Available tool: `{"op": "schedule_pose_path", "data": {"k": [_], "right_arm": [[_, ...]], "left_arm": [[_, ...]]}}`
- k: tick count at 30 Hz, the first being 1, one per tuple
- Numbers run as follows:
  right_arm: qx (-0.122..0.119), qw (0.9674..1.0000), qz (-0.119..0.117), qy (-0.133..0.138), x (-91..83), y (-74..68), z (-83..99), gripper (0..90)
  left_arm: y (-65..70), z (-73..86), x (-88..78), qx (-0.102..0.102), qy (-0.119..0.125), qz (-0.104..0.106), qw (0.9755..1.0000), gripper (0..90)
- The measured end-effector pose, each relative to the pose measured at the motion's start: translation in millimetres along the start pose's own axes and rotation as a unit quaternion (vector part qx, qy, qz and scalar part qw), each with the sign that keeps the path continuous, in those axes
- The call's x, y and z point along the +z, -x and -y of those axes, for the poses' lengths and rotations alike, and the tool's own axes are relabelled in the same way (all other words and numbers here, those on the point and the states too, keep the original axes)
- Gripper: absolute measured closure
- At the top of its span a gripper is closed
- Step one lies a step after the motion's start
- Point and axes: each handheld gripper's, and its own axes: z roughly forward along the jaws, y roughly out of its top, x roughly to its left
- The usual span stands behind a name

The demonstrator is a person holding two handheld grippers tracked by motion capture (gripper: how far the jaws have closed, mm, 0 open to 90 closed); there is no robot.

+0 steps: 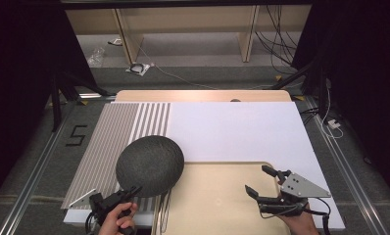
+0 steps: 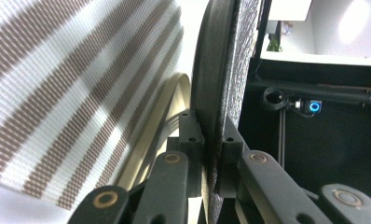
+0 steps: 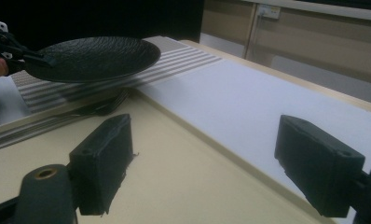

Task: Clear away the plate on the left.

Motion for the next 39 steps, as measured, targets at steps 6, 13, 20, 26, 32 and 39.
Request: {"op": "schedule_pose_path", "data": {"k": [6, 13, 20, 26, 32, 39], "right_arm": [[0.000, 1.0000, 0.000, -0.001, 0.2, 0.4, 0.3, 20.0], [-0.001, 1.0000, 0.001, 0.000, 0.4, 0.9, 0.5, 19.9], [-0.001, 1.0000, 0.001, -0.001, -0.7, 0.8, 0.5, 20.0], [-0.002, 1.0000, 0.002, -0.001, -0.9, 1.2, 0.5, 19.9], [-0.002, 1.0000, 0.002, 0.000, -0.4, 0.7, 0.7, 19.9], [-0.003, 1.0000, 0.001, -0.001, -0.4, 0.3, 0.6, 19.9]], "left_arm": [[2.6, 8.3, 3.9, 0.014, -0.023, 0.001, 0.9997, 84.1], [4.8, 18.4, 8.5, 0.023, -0.047, -0.001, 0.9986, 84.1], [6.3, 27.9, 12.2, 0.032, -0.069, -0.004, 0.9971, 83.9], [7.1, 35.8, 16.1, 0.039, -0.090, -0.005, 0.9952, 83.9], [6.7, 44.8, 20.3, 0.045, -0.107, -0.014, 0.9931, 83.9], [6.7, 55.8, 26.2, 0.052, -0.132, -0.018, 0.9897, 83.9]]}}
